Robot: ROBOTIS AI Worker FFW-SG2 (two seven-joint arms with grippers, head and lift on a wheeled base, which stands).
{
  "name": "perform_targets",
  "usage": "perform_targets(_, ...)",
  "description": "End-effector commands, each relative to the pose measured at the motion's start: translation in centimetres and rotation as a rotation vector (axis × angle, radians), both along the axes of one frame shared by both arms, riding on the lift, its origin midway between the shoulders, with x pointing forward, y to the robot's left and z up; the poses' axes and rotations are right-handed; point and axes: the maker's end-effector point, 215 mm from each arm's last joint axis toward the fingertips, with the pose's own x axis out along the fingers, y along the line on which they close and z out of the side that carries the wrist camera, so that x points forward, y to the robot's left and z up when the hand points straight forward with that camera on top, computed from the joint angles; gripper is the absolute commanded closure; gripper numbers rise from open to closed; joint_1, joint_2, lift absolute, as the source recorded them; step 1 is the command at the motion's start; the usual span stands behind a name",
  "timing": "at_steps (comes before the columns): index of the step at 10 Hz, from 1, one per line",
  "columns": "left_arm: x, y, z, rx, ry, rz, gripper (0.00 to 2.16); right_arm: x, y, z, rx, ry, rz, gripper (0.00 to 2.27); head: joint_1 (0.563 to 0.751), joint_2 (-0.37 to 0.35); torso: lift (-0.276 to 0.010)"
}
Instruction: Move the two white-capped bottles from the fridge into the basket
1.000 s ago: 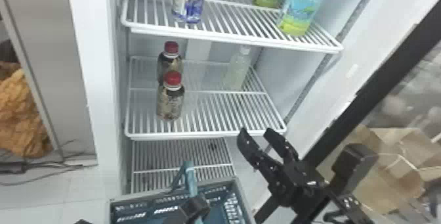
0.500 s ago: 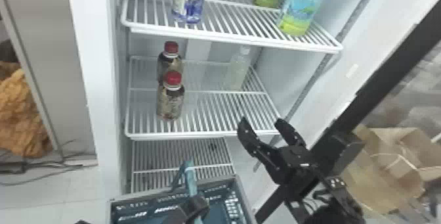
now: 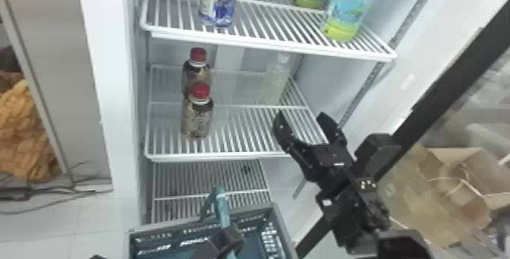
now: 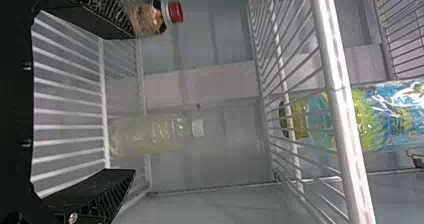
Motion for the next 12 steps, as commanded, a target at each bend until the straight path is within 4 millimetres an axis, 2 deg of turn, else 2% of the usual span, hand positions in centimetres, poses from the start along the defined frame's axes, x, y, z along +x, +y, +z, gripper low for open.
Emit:
perform_targets(1,0.1,0.1,0.0,-0.001,0.000,0.002,1.12,1.5,-1.1,0.3,-0.031,-0.027,-0.023,0.09,0.695,-0.350,-0.260)
perform_targets(3,0.1,0.1,0.0,-0.001,0.000,0.002,1.12,3.1,-2.6,0.3,-0.062,-0.046,-0.055,0.09,0.695,-0.350,-0.260)
perform_targets(6,-0.1,0.0,0.0,-0.002,0.003,0.000,1.12,4.6,-3.3,-0.7,-0.057,-0.032,-0.062,0.10,0.695,-0.350,-0.260)
perform_targets(9,-0.1,0.0,0.0,-0.002,0.003,0.000,1.12,7.0,-2.8,-1.1,-0.046,-0.027,-0.044,0.10,0.695,-0.350,-0.260)
perform_targets(12,0.0,-0.1,0.1,-0.002,-0.001,-0.001,1.12,9.4,-1.8,-0.4,-0.032,-0.050,-0.023,0.10,0.695,-0.350,-0.260)
